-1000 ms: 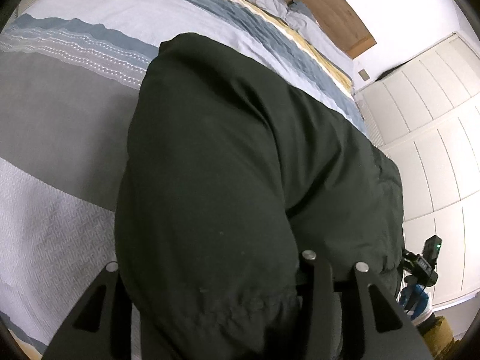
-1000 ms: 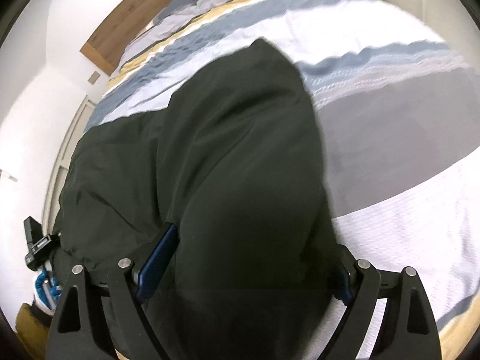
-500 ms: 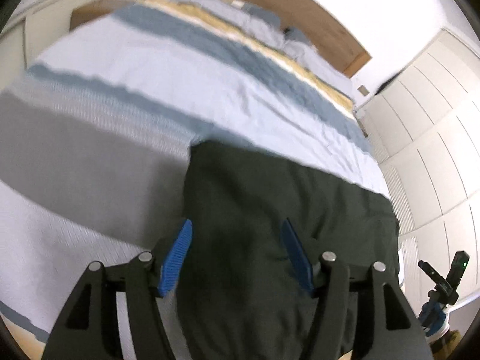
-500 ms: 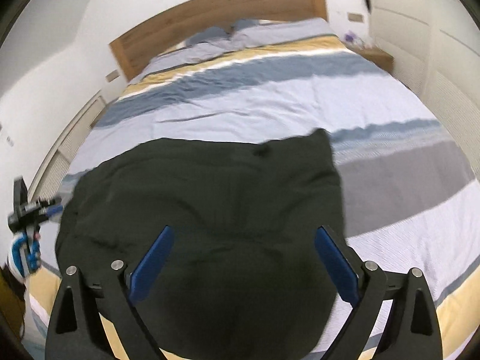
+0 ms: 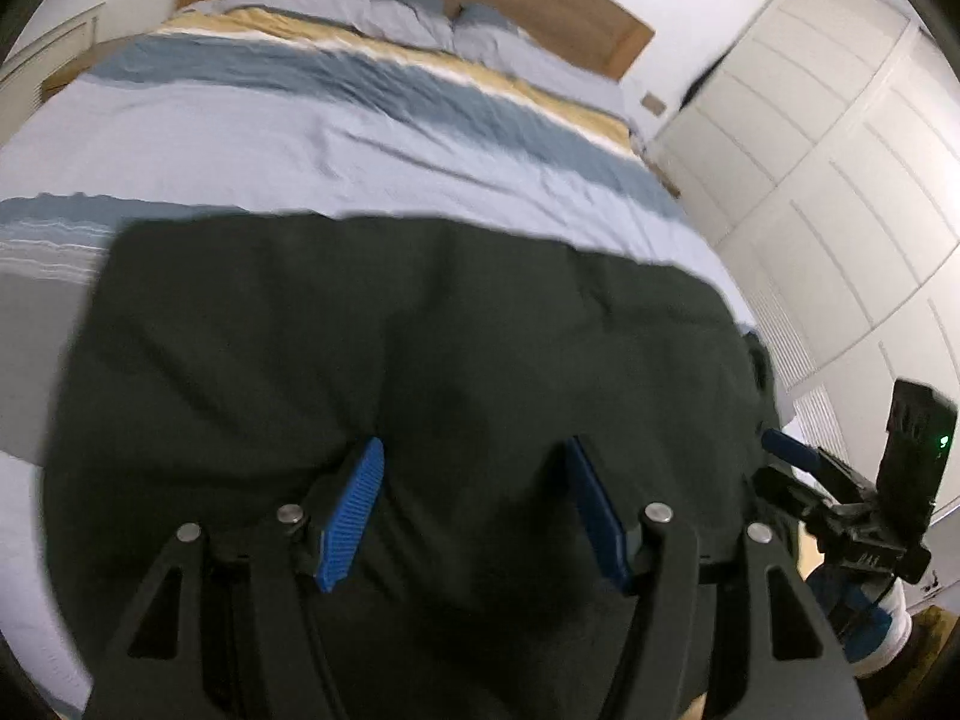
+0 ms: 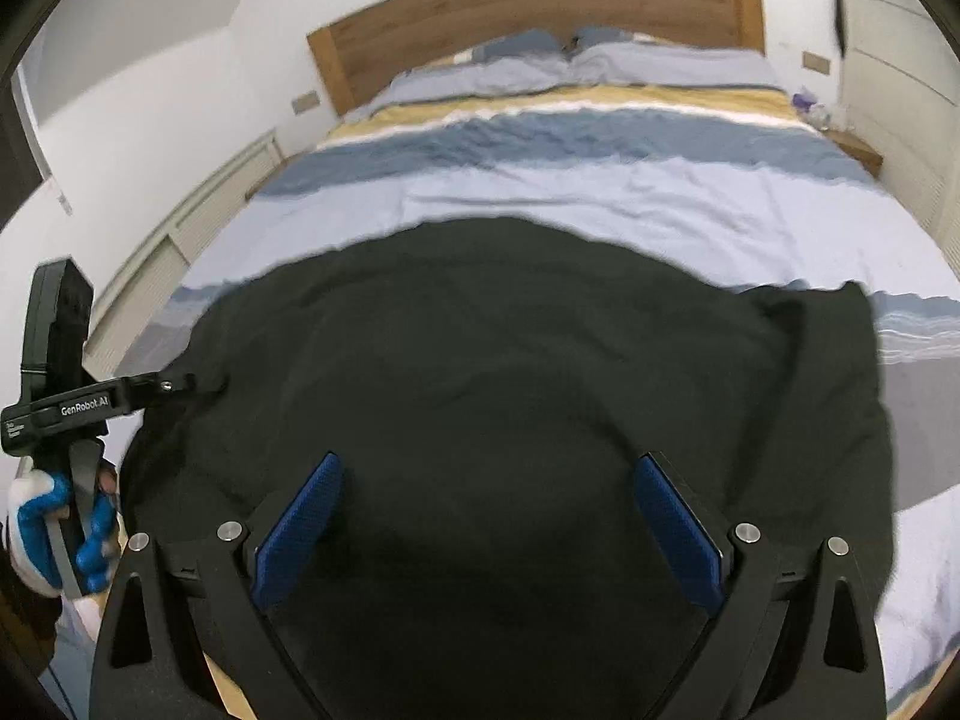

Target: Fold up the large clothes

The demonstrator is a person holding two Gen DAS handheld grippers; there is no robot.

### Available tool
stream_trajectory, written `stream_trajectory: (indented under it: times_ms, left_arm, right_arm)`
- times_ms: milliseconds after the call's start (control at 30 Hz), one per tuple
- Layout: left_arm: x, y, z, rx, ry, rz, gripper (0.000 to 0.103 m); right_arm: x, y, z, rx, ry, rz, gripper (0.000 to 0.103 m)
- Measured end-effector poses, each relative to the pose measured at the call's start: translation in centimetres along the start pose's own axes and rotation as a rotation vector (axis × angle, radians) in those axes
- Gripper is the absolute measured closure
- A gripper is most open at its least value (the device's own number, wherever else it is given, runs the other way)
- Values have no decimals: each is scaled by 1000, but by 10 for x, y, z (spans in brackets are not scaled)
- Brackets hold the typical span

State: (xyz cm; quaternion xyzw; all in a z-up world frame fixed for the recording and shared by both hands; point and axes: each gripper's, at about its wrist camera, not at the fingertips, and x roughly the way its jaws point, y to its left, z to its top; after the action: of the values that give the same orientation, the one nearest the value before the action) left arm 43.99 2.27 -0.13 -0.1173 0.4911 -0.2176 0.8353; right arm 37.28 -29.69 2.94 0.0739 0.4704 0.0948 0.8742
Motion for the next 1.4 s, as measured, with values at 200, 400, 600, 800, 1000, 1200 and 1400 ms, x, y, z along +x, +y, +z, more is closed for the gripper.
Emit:
stream_trajectory:
  times_ms: [200,400,600,800,1000,1200,1400]
  left_arm:
    - [59,-10,31,41,36,103,29]
    - [100,-6,63,32,56,143,24]
    - [124,1,74,23,52,154,20]
    - [115,3,64,25,13,159,20]
    - [72,19,49,-42,-10,226,20]
    - [16,32,23,-109,-139,308,20]
    - [-26,1,-25,-53,-292,357,19]
  right_arm:
    - [48,-24,14,48,48,-13,1]
    - [80,-54,44,84,37,-21,1]
    - [100,-70,53,99,16,-4,1]
    - [96,-70,45,101,-44,19,1]
    - [52,-101,33,204,-76,17,1]
    - [10,-131,14,244,-120,-69,1]
    - [-31,-99,-10,121,-213,-79,1]
